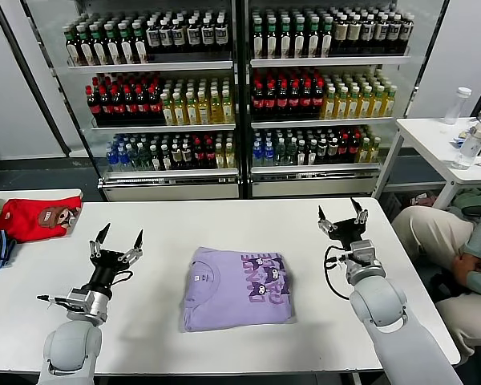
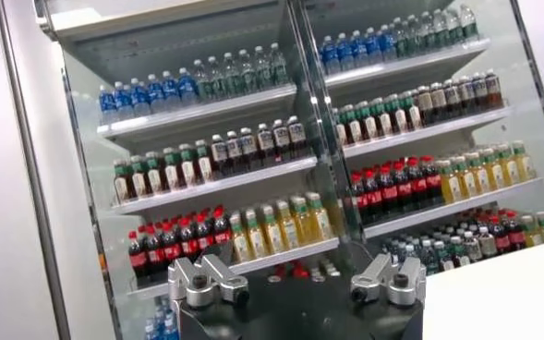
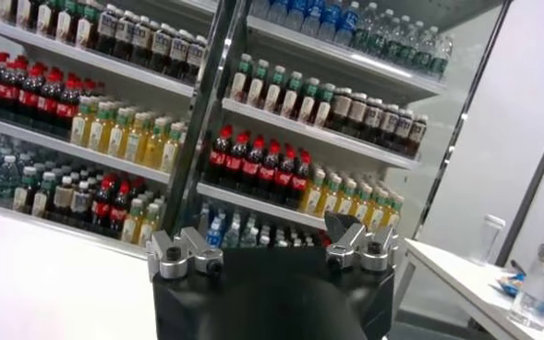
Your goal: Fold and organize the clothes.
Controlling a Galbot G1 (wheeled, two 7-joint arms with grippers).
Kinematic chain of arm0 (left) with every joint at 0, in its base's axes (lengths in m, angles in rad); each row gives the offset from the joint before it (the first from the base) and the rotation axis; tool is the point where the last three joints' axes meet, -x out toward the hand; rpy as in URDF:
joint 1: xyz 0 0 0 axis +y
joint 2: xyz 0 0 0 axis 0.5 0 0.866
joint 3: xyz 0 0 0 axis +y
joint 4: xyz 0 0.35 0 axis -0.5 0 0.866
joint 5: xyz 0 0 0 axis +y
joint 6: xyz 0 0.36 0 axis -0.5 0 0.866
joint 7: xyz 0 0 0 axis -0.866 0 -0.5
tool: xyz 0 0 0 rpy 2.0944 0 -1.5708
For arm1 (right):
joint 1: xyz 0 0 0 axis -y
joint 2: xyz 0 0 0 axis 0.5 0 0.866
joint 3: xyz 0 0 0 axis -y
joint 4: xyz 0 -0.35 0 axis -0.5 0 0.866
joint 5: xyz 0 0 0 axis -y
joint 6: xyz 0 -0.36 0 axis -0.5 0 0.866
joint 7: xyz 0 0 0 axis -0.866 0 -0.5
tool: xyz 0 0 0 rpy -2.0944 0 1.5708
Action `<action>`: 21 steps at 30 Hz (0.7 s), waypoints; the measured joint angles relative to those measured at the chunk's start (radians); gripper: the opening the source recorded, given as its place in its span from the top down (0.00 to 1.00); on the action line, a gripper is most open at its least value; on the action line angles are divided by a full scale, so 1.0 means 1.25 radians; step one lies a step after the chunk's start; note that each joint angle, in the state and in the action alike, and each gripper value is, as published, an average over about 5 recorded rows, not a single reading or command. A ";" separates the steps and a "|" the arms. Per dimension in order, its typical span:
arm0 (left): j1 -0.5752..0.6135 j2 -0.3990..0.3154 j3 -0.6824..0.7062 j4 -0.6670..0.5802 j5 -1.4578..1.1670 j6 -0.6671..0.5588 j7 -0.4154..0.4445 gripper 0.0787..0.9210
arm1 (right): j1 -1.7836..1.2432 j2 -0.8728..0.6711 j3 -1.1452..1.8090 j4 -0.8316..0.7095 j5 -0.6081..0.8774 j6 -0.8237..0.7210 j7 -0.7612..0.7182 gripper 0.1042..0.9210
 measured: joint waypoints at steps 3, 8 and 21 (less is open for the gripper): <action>-0.001 0.000 -0.001 0.002 0.001 -0.001 0.000 0.12 | 0.000 0.001 0.000 0.000 0.000 0.000 0.000 0.12; 0.001 0.002 -0.003 0.003 0.001 -0.003 0.000 0.12 | -0.003 0.004 0.002 0.002 -0.007 0.000 0.004 0.12; 0.006 0.010 0.001 -0.005 -0.001 -0.025 -0.001 0.12 | -0.025 0.007 0.013 0.018 -0.034 0.009 0.002 0.12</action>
